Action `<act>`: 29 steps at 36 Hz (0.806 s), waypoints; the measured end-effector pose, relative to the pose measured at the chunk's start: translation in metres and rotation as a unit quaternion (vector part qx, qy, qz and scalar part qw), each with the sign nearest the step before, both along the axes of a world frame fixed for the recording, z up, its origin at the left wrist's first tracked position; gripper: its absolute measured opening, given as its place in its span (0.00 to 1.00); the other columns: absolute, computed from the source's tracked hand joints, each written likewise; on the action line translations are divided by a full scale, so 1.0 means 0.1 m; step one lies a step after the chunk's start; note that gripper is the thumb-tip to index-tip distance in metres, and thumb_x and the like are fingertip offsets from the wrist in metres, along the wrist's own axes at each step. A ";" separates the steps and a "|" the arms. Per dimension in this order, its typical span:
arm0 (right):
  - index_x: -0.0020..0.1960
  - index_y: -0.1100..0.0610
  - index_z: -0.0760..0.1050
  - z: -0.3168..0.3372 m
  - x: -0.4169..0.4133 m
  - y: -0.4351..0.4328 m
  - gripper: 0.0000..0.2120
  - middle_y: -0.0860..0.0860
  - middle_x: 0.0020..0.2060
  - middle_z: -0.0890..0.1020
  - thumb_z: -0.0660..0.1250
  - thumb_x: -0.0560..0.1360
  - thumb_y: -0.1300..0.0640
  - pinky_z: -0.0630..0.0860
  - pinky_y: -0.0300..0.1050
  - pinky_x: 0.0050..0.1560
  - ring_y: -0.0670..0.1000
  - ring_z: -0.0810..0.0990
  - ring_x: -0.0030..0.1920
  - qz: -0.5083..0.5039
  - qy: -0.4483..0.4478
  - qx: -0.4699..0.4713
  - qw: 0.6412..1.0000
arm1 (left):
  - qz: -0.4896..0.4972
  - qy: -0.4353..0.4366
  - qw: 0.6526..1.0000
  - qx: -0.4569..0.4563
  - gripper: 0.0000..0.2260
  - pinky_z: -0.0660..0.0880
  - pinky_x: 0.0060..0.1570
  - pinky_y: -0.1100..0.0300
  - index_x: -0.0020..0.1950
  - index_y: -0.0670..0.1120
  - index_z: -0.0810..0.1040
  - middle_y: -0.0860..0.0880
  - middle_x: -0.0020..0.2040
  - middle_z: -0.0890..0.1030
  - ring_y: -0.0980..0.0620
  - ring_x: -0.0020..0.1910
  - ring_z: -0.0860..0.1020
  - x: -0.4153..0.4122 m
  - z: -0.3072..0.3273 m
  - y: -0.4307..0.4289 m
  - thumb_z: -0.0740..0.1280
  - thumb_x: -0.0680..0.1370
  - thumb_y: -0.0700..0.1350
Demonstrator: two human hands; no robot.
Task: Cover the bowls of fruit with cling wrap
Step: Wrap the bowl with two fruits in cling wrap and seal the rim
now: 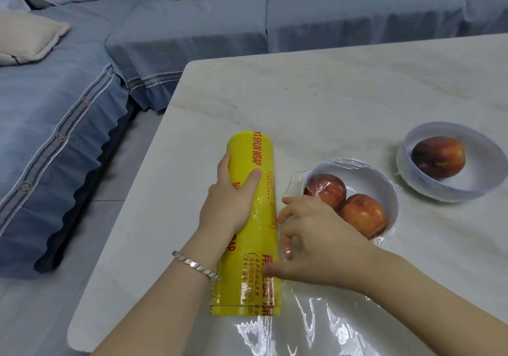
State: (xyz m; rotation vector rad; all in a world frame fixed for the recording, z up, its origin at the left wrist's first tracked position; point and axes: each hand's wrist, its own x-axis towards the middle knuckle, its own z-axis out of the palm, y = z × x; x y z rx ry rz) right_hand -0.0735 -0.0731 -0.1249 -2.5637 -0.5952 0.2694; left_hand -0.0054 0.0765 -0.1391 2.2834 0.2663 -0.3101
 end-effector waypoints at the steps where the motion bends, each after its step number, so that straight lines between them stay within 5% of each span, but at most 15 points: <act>1: 0.33 0.49 0.75 0.00 -0.01 0.00 0.18 0.46 0.58 0.75 0.68 0.64 0.34 0.50 0.39 0.68 0.45 0.60 0.69 -0.003 0.000 0.002 1.000 | 0.000 0.000 1.000 -0.001 0.31 0.73 0.58 0.44 0.73 0.63 0.49 0.46 0.64 0.74 0.41 0.57 0.76 0.00 0.00 0.00 0.57 0.75 0.67; 4: 0.24 0.50 0.63 -0.02 -0.07 0.02 0.22 0.48 0.59 0.76 0.70 0.64 0.39 0.42 0.33 0.65 0.43 0.60 0.69 -0.019 -0.014 0.013 1.000 | -0.003 0.001 1.000 -0.001 0.30 0.73 0.58 0.44 0.73 0.64 0.49 0.46 0.64 0.74 0.42 0.57 0.76 0.00 0.01 0.00 0.57 0.75 0.67; 8: 0.20 0.52 0.57 -0.12 -0.12 0.08 0.22 0.48 0.50 0.81 0.61 0.61 0.40 0.43 0.40 0.69 0.44 0.67 0.69 -0.045 -0.043 0.041 0.997 | -0.004 0.001 1.000 0.012 0.30 0.73 0.58 0.45 0.74 0.64 0.48 0.46 0.64 0.74 0.41 0.57 0.76 -0.01 0.01 -0.02 0.56 0.75 0.67; 13: 0.21 0.51 0.48 -0.26 -0.12 0.15 0.20 0.46 0.30 0.79 0.58 0.57 0.45 0.61 0.52 0.65 0.49 0.80 0.58 -0.058 -0.168 0.067 0.982 | -0.003 0.000 1.000 0.029 0.31 0.73 0.57 0.47 0.74 0.64 0.47 0.45 0.64 0.74 0.41 0.57 0.76 -0.01 0.01 -0.05 0.56 0.75 0.67; 18: 0.26 0.50 0.49 -0.31 -0.07 0.12 0.14 0.46 0.26 0.78 0.56 0.60 0.55 0.69 0.47 0.60 0.49 0.84 0.44 -0.069 -0.247 0.084 0.963 | -0.004 -0.001 0.999 0.031 0.31 0.73 0.58 0.47 0.74 0.63 0.48 0.45 0.64 0.74 0.41 0.57 0.76 -0.02 0.01 -0.05 0.56 0.75 0.67; 21: 0.24 0.50 0.49 -0.31 -0.07 0.11 0.17 0.48 0.29 0.81 0.59 0.59 0.56 0.64 0.45 0.59 0.50 0.83 0.51 -0.103 -0.189 0.085 0.973 | -0.001 -0.004 1.000 0.015 0.31 0.72 0.59 0.45 0.74 0.64 0.49 0.45 0.64 0.74 0.41 0.58 0.76 -0.01 0.02 -0.03 0.57 0.74 0.67; 23: 0.25 0.49 0.57 -0.24 -0.09 0.08 0.14 0.49 0.37 0.83 0.63 0.60 0.56 0.58 0.42 0.64 0.51 0.78 0.60 -0.114 -0.121 0.072 0.983 | 0.000 -0.003 1.000 -0.002 0.31 0.72 0.59 0.44 0.73 0.64 0.49 0.46 0.65 0.74 0.41 0.58 0.76 -0.01 0.02 -0.01 0.57 0.74 0.67; 26: 0.41 0.49 0.66 -0.12 -0.14 0.02 0.08 0.46 0.57 0.78 0.65 0.66 0.52 0.47 0.37 0.70 0.46 0.62 0.72 -0.103 -0.057 0.060 0.991 | 0.000 -0.007 1.000 -0.012 0.31 0.72 0.60 0.44 0.73 0.63 0.50 0.46 0.65 0.74 0.42 0.58 0.76 -0.02 0.03 0.00 0.58 0.74 0.67; 29: 0.53 0.48 0.75 -0.06 -0.17 0.00 0.16 0.45 0.59 0.77 0.58 0.67 0.54 0.43 0.43 0.70 0.48 0.64 0.71 -0.053 -0.048 0.036 0.997 | 0.000 -0.005 1.000 0.002 0.31 0.72 0.60 0.45 0.74 0.63 0.49 0.45 0.65 0.73 0.41 0.59 0.75 -0.02 0.02 -0.02 0.57 0.74 0.67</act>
